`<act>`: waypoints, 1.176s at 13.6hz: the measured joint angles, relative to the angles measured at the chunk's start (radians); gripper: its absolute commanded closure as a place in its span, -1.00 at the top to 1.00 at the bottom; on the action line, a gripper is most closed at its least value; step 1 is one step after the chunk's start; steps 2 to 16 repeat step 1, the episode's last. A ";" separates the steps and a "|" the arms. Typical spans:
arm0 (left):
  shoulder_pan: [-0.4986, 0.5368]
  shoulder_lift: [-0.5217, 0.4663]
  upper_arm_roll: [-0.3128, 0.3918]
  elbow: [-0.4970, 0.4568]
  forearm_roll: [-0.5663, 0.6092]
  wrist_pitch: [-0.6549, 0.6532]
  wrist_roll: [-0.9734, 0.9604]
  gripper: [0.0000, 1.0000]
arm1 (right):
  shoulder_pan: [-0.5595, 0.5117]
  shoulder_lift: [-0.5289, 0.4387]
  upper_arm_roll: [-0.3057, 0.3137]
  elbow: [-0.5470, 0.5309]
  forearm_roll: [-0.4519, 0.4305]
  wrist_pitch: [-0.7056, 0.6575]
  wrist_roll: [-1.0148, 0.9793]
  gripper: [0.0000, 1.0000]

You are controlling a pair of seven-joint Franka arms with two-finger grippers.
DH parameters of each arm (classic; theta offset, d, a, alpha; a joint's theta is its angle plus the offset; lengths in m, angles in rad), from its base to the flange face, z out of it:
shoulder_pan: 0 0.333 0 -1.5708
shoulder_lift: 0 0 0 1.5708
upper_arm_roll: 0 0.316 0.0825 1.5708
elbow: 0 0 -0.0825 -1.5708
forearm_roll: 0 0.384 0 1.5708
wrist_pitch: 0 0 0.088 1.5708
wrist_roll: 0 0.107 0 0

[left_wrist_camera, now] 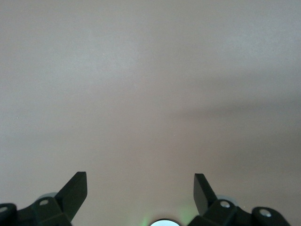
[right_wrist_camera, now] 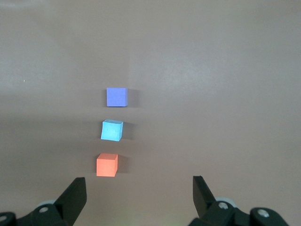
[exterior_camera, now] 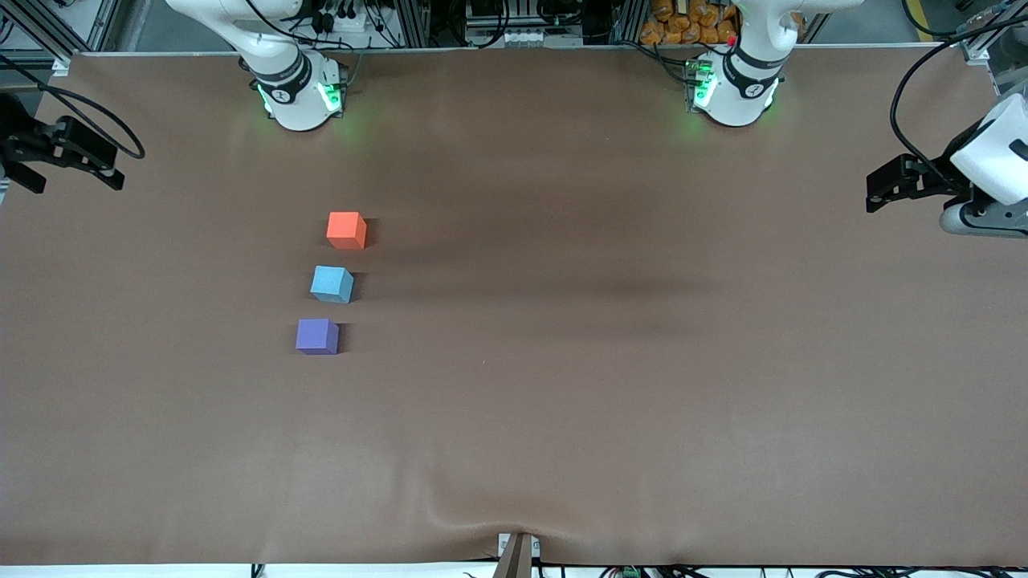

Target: Place blue block between orange and purple blocks

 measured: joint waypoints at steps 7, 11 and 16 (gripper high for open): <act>0.000 0.000 0.000 0.000 0.000 0.000 0.000 1.00 | 0.000 0.000 -0.001 0.000 0.000 -0.001 -0.002 1.00; 0.000 0.000 0.000 0.000 0.000 0.000 0.000 1.00 | 0.000 0.000 -0.001 0.000 0.000 -0.001 -0.002 1.00; 0.000 0.000 0.000 0.000 0.000 0.000 0.000 1.00 | 0.000 0.000 -0.001 0.000 0.000 -0.001 -0.002 1.00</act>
